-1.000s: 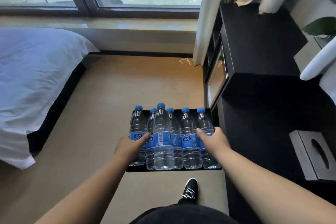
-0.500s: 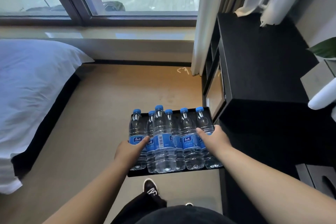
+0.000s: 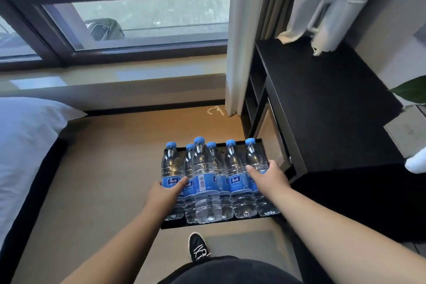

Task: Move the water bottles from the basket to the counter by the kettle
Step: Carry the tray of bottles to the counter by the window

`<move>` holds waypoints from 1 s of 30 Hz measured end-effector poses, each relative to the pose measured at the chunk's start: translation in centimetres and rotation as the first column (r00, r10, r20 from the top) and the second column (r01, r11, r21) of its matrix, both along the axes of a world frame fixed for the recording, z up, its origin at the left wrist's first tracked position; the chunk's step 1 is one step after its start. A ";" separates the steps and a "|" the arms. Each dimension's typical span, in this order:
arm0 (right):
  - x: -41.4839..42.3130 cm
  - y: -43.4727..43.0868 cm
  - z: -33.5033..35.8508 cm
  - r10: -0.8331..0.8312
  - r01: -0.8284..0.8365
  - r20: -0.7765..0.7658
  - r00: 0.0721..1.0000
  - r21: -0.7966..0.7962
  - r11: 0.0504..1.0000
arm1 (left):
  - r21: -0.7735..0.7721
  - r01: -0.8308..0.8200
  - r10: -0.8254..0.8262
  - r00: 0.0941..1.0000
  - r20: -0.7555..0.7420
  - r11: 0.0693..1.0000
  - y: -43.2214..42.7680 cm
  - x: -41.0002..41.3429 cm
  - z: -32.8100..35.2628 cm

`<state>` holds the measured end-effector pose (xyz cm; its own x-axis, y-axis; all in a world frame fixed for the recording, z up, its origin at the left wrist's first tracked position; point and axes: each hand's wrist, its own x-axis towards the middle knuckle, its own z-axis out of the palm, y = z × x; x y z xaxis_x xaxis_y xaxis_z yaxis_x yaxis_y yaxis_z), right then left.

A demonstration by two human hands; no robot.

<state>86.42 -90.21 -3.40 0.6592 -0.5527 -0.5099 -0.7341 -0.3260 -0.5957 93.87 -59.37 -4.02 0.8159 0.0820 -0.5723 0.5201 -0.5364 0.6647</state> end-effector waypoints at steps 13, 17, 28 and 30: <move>11.8 -2.1 0.0 -0.146 0.146 0.013 0.989 -0.031 0.989 | 0.060 0.173 -0.175 0.984 0.026 0.983 -4.2 16.8 2.3; 14.7 -5.5 -0.2 -0.177 0.177 0.022 0.984 -0.021 0.984 | 0.068 0.199 -0.201 0.979 0.017 0.978 -7.8 20.4 2.4; 22.3 -18.8 0.3 -0.262 0.259 0.085 0.961 0.044 0.965 | 0.068 0.310 -0.314 0.947 0.059 0.948 -21.7 30.7 3.2; 22.7 -20.9 0.6 -0.270 0.269 0.080 0.960 0.024 0.963 | 0.064 0.343 -0.347 0.936 0.065 0.937 -24.4 32.1 3.2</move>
<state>109.15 -111.16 -2.84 0.5269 -0.7092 -0.4684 -0.7421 -0.1153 -0.6603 125.92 -83.81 -0.81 0.8391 -0.1849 -0.5116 0.2474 -0.7079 0.6616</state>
